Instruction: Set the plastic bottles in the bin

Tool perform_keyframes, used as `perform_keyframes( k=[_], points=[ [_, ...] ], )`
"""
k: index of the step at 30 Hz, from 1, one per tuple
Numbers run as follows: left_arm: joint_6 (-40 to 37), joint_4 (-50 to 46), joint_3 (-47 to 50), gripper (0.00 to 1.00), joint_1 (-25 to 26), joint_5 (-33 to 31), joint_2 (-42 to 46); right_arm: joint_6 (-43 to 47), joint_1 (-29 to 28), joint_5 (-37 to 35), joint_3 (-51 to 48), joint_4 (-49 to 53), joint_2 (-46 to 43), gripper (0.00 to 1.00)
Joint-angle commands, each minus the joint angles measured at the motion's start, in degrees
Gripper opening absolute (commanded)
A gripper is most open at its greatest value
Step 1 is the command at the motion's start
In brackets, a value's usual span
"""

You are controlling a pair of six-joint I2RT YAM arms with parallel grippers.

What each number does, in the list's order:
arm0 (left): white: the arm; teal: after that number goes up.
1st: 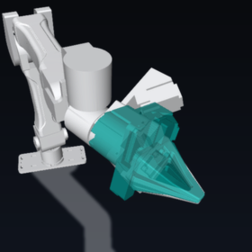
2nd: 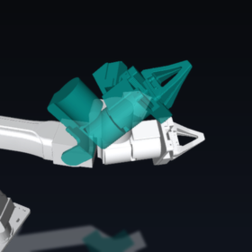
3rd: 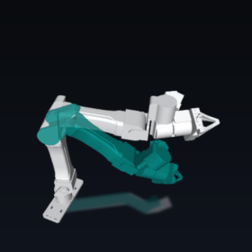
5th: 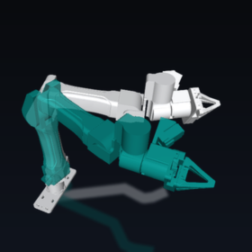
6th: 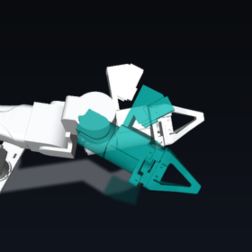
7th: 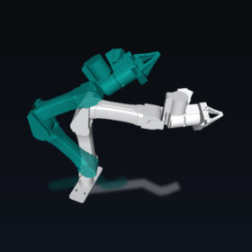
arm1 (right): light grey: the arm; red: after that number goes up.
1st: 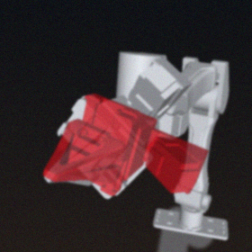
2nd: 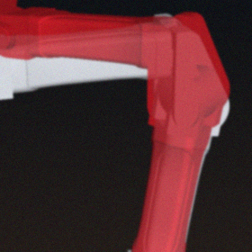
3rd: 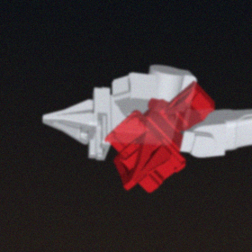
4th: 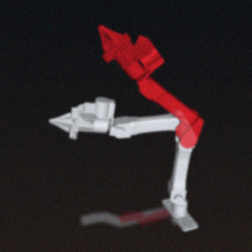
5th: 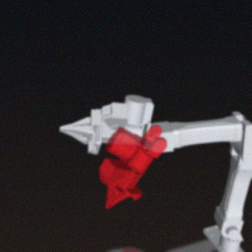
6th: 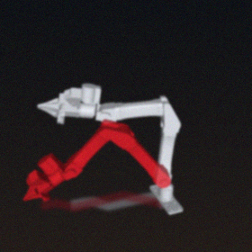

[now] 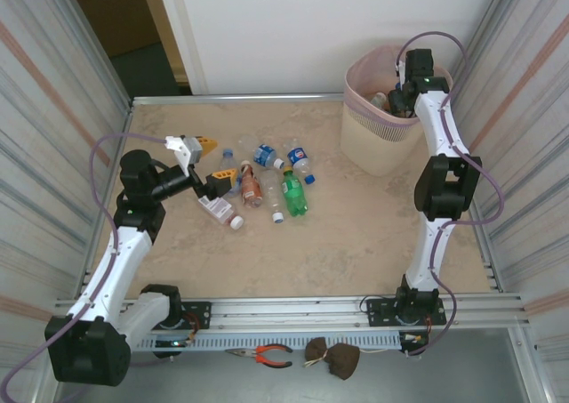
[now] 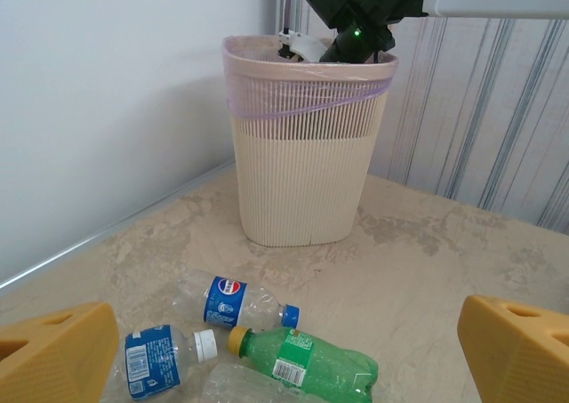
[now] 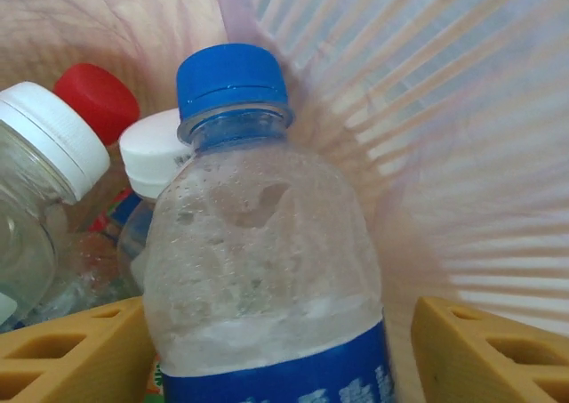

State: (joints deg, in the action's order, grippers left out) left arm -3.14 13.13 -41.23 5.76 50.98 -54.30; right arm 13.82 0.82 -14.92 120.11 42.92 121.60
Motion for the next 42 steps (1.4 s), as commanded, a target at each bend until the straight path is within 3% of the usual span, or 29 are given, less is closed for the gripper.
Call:
perform_keyframes(
  k=[1,10,21,25,32,42],
  points=[
    [0.24,-0.24,-1.04,0.99,0.30,-0.33,0.12,-1.33,-0.81,2.41,0.95,6.68,0.80,0.80],
    [0.21,-0.27,-1.04,0.99,0.30,-0.70,0.42,-1.58,-2.84,0.42,6.25,8.96,-4.09,0.89],
    [0.15,-0.29,-0.95,0.99,0.29,-0.88,0.77,-4.16,-4.17,2.29,6.62,8.35,-10.58,0.88],
    [0.23,-0.29,-0.98,0.99,0.28,-0.74,0.81,-6.83,-2.29,6.60,6.71,7.90,-10.80,0.82],
    [-0.06,-0.48,-0.78,0.99,0.28,-0.97,0.95,-11.24,0.90,13.33,7.19,6.74,-8.66,0.57],
    [-0.18,-0.82,-0.93,0.99,0.30,-1.15,0.94,-13.03,3.23,16.44,6.49,6.92,-1.44,0.47]
  ],
)
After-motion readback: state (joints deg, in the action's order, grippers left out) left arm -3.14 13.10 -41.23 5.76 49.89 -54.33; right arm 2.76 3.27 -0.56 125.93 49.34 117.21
